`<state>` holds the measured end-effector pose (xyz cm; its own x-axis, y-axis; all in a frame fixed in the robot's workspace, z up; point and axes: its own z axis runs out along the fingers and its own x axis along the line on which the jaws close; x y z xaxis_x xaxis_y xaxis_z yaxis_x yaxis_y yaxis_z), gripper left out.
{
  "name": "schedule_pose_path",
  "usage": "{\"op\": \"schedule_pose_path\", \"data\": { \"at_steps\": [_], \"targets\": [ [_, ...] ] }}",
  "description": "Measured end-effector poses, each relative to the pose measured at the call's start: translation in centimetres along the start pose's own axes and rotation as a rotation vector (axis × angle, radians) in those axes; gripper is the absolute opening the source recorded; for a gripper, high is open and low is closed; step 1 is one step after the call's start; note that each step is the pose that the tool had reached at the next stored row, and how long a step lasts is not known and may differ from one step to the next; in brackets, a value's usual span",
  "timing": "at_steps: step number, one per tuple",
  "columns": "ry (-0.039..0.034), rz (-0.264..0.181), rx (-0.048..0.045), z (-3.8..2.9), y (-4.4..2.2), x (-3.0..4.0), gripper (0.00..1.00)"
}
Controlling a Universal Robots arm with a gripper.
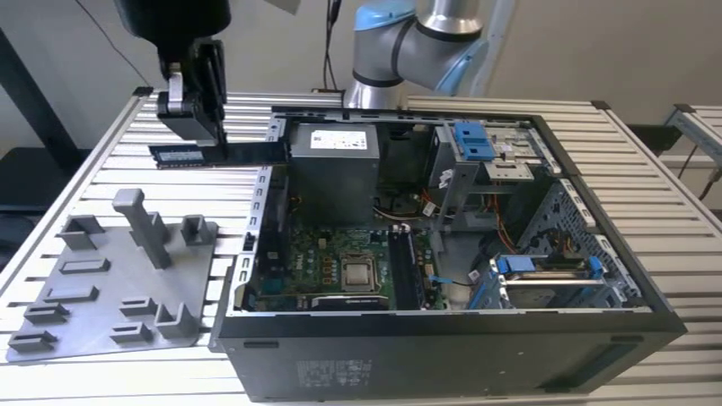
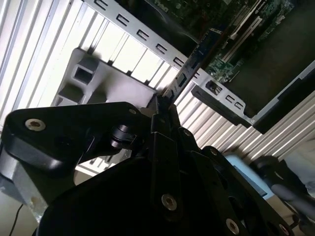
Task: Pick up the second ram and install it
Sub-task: 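Pick up the second ram and move it above second insertion slot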
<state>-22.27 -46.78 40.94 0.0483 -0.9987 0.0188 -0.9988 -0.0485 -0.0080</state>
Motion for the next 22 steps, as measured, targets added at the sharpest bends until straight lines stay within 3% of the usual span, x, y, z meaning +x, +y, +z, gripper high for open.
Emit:
{"op": "schedule_pose_path", "data": {
  "at_steps": [22],
  "targets": [
    [0.0, 0.0, 0.0, 0.03, -2.99, 0.24, 0.14]
  ]
}}
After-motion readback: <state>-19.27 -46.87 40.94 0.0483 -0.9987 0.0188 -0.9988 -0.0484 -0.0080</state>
